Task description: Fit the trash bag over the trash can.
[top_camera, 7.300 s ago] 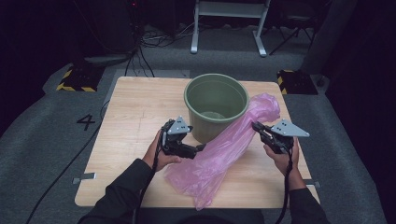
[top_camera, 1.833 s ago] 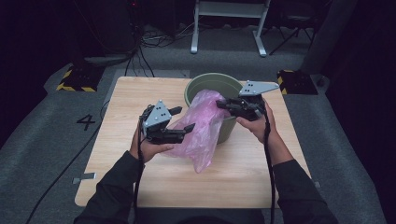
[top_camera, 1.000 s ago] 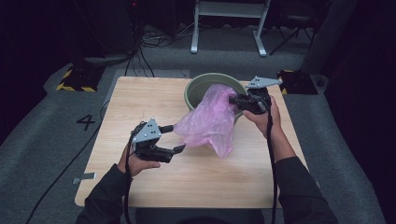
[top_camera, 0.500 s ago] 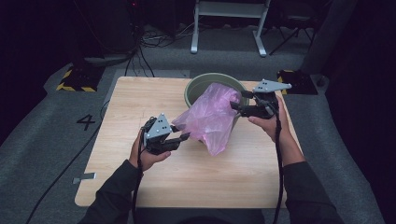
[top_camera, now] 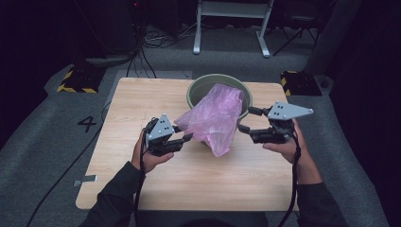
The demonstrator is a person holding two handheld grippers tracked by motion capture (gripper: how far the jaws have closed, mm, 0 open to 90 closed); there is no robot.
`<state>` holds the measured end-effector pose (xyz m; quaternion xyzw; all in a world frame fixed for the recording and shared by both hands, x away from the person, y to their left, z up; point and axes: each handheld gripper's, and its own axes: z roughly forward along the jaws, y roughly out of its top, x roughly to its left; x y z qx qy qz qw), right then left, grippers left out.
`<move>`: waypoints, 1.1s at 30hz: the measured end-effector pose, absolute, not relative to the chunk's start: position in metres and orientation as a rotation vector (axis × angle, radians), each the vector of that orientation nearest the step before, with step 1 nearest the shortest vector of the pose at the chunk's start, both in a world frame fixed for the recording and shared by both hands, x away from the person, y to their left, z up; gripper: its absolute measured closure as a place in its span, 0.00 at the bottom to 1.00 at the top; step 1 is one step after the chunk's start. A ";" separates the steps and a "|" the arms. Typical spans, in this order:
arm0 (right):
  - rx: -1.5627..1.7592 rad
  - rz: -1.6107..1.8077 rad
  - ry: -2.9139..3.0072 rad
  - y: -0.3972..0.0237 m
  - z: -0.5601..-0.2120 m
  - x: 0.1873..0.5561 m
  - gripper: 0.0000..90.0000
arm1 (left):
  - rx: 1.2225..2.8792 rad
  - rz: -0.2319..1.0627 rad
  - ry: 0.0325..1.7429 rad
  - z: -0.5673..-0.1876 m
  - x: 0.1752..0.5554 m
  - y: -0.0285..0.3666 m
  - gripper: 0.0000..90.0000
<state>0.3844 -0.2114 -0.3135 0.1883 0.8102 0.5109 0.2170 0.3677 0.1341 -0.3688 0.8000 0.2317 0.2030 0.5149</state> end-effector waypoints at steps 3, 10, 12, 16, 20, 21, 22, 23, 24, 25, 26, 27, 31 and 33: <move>0.466 1.416 2.287 -0.201 -0.317 0.373 0.31 | 1.926 0.498 0.561 -0.368 0.368 0.131 0.69; 0.486 1.470 2.325 -0.183 -0.324 0.371 0.30 | 1.922 0.497 0.551 -0.367 0.368 0.125 0.69; 0.511 1.492 2.332 -0.178 -0.327 0.375 0.30 | 1.929 0.499 0.549 -0.366 0.368 0.123 0.69; 0.545 1.562 2.347 -0.172 -0.328 0.377 0.30 | 1.937 0.508 0.535 -0.366 0.367 0.118 0.70; 0.588 1.562 2.355 -0.165 -0.329 0.376 0.30 | 1.944 0.511 0.515 -0.366 0.366 0.113 0.77; 0.588 1.562 2.355 -0.165 -0.329 0.376 0.30 | 1.944 0.511 0.515 -0.366 0.366 0.113 0.78; 0.602 1.560 2.355 -0.161 -0.330 0.376 0.30 | 1.951 0.514 0.498 -0.366 0.365 0.110 0.79; 0.619 1.542 2.347 -0.160 -0.330 0.376 0.30 | 1.954 0.516 0.493 -0.366 0.365 0.108 0.79; 0.619 1.542 2.347 -0.160 -0.330 0.376 0.30 | 1.954 0.516 0.493 -0.366 0.365 0.108 0.79; 0.649 1.509 2.331 -0.156 -0.332 0.377 0.34 | 1.953 0.515 0.491 -0.366 0.364 0.105 0.77; 0.649 1.509 2.331 -0.156 -0.332 0.377 0.34 | 1.953 0.515 0.491 -0.366 0.364 0.105 0.76; 0.673 1.501 2.316 -0.155 -0.333 0.378 0.39 | 1.955 0.514 0.491 -0.366 0.364 0.104 0.76; 0.659 1.525 2.284 -0.156 -0.334 0.380 0.71 | 1.952 0.491 0.468 -0.365 0.363 0.103 0.59; 0.647 1.543 2.282 -0.158 -0.335 0.380 0.77 | 1.931 0.490 0.487 -0.365 0.362 0.105 0.52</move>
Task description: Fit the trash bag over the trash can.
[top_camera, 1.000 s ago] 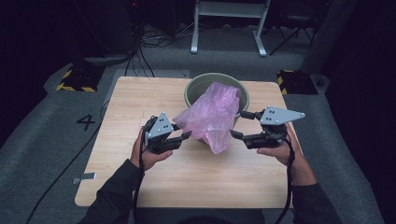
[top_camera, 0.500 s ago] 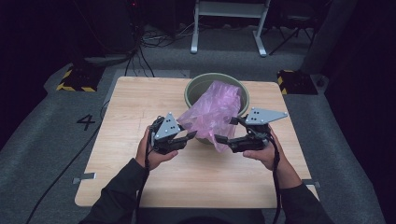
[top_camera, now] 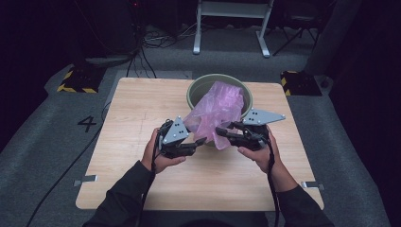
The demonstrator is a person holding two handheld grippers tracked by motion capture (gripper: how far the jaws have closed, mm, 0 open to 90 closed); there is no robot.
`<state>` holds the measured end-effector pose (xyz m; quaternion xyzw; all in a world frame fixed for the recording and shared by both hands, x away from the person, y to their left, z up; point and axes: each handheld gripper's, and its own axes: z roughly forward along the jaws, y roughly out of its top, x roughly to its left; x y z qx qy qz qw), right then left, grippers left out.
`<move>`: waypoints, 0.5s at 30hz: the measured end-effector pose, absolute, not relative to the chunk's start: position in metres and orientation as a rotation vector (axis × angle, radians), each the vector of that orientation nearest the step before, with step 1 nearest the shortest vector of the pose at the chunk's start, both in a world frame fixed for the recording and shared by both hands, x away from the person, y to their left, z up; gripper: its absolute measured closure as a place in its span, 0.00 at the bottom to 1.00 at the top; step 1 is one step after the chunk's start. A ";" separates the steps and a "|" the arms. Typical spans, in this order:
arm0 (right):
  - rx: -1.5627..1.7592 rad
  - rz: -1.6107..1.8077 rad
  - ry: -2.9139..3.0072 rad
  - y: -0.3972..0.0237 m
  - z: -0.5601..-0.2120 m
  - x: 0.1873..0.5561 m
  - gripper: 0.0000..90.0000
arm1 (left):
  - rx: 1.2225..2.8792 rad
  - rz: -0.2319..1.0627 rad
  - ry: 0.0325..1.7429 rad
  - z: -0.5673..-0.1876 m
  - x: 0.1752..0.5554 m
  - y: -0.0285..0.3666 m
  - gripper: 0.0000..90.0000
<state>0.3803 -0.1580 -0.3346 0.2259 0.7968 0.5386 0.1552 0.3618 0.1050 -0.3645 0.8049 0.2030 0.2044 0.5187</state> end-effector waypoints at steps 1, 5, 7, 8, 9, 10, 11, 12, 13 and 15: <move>0.649 1.550 2.267 -0.161 -0.335 0.380 0.86 | 1.914 0.471 0.490 -0.363 0.361 0.111 0.52; 0.675 1.549 2.241 -0.170 -0.334 0.382 0.95 | 1.866 0.467 0.516 -0.359 0.361 0.125 0.49; 0.681 1.557 2.238 -0.174 -0.334 0.383 0.98 | 1.840 0.457 0.538 -0.357 0.362 0.134 0.47; 0.681 1.557 2.238 -0.174 -0.334 0.383 0.98 | 1.840 0.457 0.538 -0.357 0.362 0.134 0.47; 0.680 1.527 2.232 -0.179 -0.334 0.382 0.99 | 1.820 0.450 0.560 -0.354 0.365 0.140 0.47; 0.679 1.535 2.232 -0.180 -0.334 0.382 0.99 | 1.820 0.450 0.560 -0.354 0.365 0.140 0.48; 0.681 1.541 2.236 -0.181 -0.333 0.382 0.99 | 1.807 0.430 0.564 -0.352 0.368 0.140 0.48; 0.678 1.531 2.235 -0.181 -0.333 0.382 0.99 | 1.807 0.430 0.564 -0.352 0.368 0.140 0.51; 0.675 1.519 2.234 -0.181 -0.333 0.381 0.97 | 1.809 0.447 0.569 -0.351 0.369 0.137 0.53; 0.682 1.510 2.227 -0.180 -0.332 0.381 0.81 | 1.825 0.470 0.559 -0.351 0.368 0.132 0.60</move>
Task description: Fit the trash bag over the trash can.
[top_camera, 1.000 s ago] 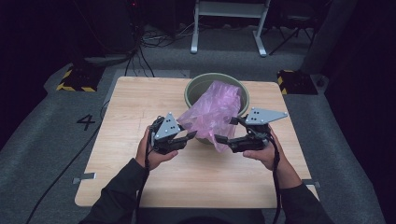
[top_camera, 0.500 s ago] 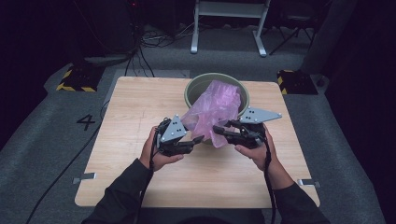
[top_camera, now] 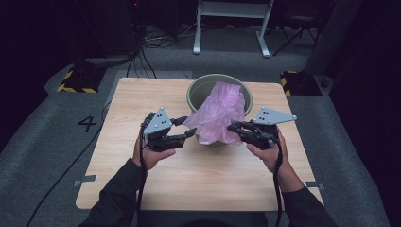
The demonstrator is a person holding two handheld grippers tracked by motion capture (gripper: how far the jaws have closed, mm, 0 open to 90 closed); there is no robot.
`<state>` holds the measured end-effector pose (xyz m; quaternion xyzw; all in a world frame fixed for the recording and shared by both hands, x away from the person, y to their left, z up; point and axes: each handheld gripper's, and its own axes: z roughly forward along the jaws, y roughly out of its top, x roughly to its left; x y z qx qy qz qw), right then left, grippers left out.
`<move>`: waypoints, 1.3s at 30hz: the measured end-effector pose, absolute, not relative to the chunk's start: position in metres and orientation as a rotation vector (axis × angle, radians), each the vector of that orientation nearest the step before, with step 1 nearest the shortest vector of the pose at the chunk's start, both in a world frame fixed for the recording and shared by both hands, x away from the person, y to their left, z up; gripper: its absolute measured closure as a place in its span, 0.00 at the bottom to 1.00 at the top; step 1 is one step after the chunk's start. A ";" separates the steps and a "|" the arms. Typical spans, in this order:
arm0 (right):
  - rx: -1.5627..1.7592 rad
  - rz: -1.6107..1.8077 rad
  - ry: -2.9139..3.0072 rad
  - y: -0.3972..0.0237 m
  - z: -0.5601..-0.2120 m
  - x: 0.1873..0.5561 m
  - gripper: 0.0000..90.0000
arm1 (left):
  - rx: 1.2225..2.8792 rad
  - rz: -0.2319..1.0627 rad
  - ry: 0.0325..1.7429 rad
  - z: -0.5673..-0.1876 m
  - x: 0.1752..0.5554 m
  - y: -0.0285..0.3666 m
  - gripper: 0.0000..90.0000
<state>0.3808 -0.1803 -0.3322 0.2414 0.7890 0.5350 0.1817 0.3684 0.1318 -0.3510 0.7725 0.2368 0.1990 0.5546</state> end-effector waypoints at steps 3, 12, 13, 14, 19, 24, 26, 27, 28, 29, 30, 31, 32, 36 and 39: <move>0.711 1.470 2.198 -0.182 -0.331 0.379 0.61 | 1.839 0.492 0.554 -0.351 0.368 0.127 0.73; 0.699 1.469 2.130 -0.199 -0.324 0.360 0.44 | 1.847 0.536 0.526 -0.350 0.368 0.124 0.96; 0.698 1.493 2.114 -0.203 -0.323 0.354 0.44 | 1.846 0.539 0.525 -0.350 0.368 0.125 0.98; 0.694 1.499 2.110 -0.206 -0.322 0.351 0.44 | 1.847 0.537 0.517 -0.349 0.369 0.125 0.99; 0.617 1.433 2.070 -0.205 -0.319 0.339 0.49 | 1.851 0.539 0.518 -0.349 0.370 0.124 0.99; 0.519 1.466 2.096 -0.201 -0.314 0.330 0.56 | 1.848 0.532 0.528 -0.350 0.373 0.123 0.99; 0.517 1.451 2.097 -0.199 -0.314 0.330 0.56 | 1.849 0.530 0.527 -0.351 0.373 0.123 0.99; 0.506 1.431 2.095 -0.197 -0.315 0.332 0.56 | 1.848 0.528 0.526 -0.351 0.374 0.122 0.99; 0.494 1.423 2.099 -0.194 -0.315 0.334 0.56 | 1.849 0.528 0.526 -0.351 0.374 0.122 0.99; 0.485 1.415 2.097 -0.192 -0.315 0.337 0.55 | 1.850 0.527 0.524 -0.351 0.374 0.121 0.99; 0.475 1.402 2.108 -0.188 -0.316 0.345 0.55 | 1.850 0.523 0.522 -0.351 0.374 0.121 0.99; 0.475 1.402 2.108 -0.188 -0.316 0.345 0.55 | 1.852 0.524 0.519 -0.351 0.374 0.121 0.99; 0.470 1.374 2.116 -0.185 -0.317 0.354 0.54 | 1.851 0.522 0.518 -0.351 0.374 0.122 0.99; 0.467 1.310 2.132 -0.180 -0.321 0.368 0.55 | 1.845 0.504 0.519 -0.351 0.376 0.123 0.99; 0.446 1.259 2.157 -0.176 -0.325 0.378 0.72 | 1.843 0.497 0.526 -0.351 0.378 0.124 0.99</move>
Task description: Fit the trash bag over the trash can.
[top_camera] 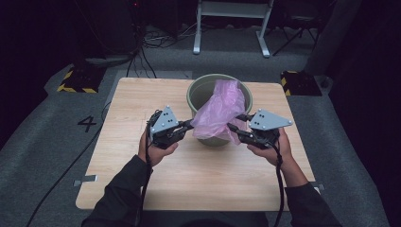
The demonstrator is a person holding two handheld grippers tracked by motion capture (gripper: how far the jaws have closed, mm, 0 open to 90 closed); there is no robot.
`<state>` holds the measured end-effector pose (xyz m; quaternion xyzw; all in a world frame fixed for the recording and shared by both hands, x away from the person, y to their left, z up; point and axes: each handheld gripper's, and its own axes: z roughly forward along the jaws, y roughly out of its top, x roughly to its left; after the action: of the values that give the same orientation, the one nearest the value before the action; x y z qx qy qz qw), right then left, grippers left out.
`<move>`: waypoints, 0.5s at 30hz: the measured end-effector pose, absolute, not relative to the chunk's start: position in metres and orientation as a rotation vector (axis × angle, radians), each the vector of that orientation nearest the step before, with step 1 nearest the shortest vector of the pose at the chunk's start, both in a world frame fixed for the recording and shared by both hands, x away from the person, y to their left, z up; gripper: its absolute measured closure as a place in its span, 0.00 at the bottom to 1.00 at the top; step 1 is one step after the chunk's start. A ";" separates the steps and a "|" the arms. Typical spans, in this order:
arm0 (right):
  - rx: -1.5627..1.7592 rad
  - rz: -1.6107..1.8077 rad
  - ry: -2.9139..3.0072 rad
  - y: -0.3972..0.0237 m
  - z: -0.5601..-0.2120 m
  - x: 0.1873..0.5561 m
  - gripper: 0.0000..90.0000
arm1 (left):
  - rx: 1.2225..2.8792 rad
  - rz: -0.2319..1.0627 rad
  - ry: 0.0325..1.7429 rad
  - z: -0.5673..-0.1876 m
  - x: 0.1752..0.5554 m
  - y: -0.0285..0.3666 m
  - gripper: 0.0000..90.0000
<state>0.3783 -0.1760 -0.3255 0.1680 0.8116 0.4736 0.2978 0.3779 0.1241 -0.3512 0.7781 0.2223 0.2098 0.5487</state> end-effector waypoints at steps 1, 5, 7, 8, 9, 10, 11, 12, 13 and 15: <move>0.446 1.247 2.167 -0.175 -0.327 0.381 0.77 | 1.843 0.499 0.527 -0.351 0.378 0.125 0.99; 0.468 1.242 2.169 -0.178 -0.328 0.387 0.95 | 1.832 0.498 0.538 -0.350 0.380 0.130 0.99; 0.492 1.262 2.159 -0.185 -0.328 0.388 1.00 | 1.824 0.501 0.548 -0.348 0.382 0.134 0.99; 0.504 1.285 2.157 -0.190 -0.327 0.389 1.00 | 1.821 0.499 0.551 -0.347 0.382 0.136 0.99; 0.525 1.304 2.153 -0.195 -0.327 0.390 1.00 | 1.818 0.502 0.556 -0.347 0.383 0.137 0.99; 0.539 1.304 2.143 -0.198 -0.327 0.390 1.00 | 1.818 0.502 0.561 -0.346 0.384 0.140 0.99; 0.571 1.315 2.124 -0.208 -0.326 0.391 1.00 | 1.815 0.500 0.570 -0.346 0.386 0.143 0.99; 0.571 1.315 2.124 -0.208 -0.326 0.391 1.00 | 1.815 0.500 0.570 -0.346 0.386 0.143 0.99; 0.599 1.326 2.112 -0.216 -0.326 0.391 1.00 | 1.811 0.501 0.580 -0.345 0.388 0.146 0.99; 0.632 1.341 2.097 -0.226 -0.326 0.393 1.00 | 1.807 0.501 0.588 -0.345 0.389 0.149 0.99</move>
<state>0.3928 -0.2256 -0.3264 0.2360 0.7833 0.5007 0.2829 0.3892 0.1492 -0.3445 0.7649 0.2491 0.2121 0.5549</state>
